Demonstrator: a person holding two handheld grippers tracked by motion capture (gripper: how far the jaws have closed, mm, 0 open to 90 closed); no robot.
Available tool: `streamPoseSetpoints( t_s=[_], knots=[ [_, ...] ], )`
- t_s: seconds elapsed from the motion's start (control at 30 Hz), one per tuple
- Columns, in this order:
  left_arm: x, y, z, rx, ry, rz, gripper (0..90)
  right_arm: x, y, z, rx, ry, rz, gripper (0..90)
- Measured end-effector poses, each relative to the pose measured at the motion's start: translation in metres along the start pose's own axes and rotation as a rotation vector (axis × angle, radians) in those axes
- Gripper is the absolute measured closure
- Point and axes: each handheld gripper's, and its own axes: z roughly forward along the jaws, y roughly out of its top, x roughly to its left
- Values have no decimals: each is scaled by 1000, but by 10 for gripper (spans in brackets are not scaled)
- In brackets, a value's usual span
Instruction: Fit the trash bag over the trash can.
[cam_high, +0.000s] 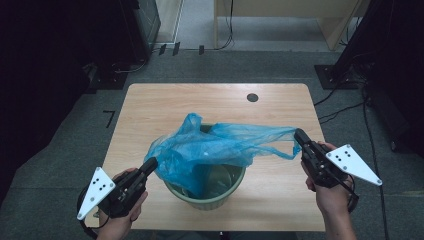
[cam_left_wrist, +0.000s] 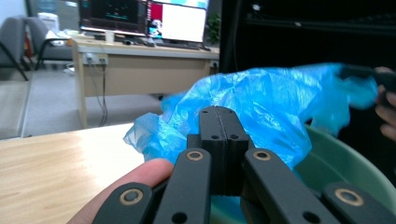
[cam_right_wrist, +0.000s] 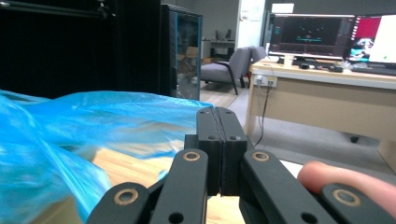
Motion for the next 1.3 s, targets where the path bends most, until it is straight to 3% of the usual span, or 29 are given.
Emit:
streamPoseSetpoints(
  t_s=[0.17,0.23,0.4,0.5,0.63,0.97,1.13,1.3],
  knots=[
    [-5,-19,-10,36,7,-16,900,-5,-3,-7,15,-14,12,900],
    [-8,-27,-14,58,0,-6,900,-2,-10,-12,33,-14,-10,900],
    [-11,-43,-20,99,-20,-11,900,1,-30,-19,92,-7,-11,900],
    [-16,-52,-20,138,-1,38,900,3,-36,-16,111,5,-2,900],
    [-17,-64,-11,180,5,42,900,11,-40,-11,127,29,-13,900],
    [-15,-83,19,296,128,74,900,29,-55,1,187,103,-46,900],
    [-11,-82,27,289,184,63,900,35,-64,8,217,117,-55,900],
    [-13,-81,23,247,161,44,900,34,-76,12,255,96,-37,900]
  ],
)
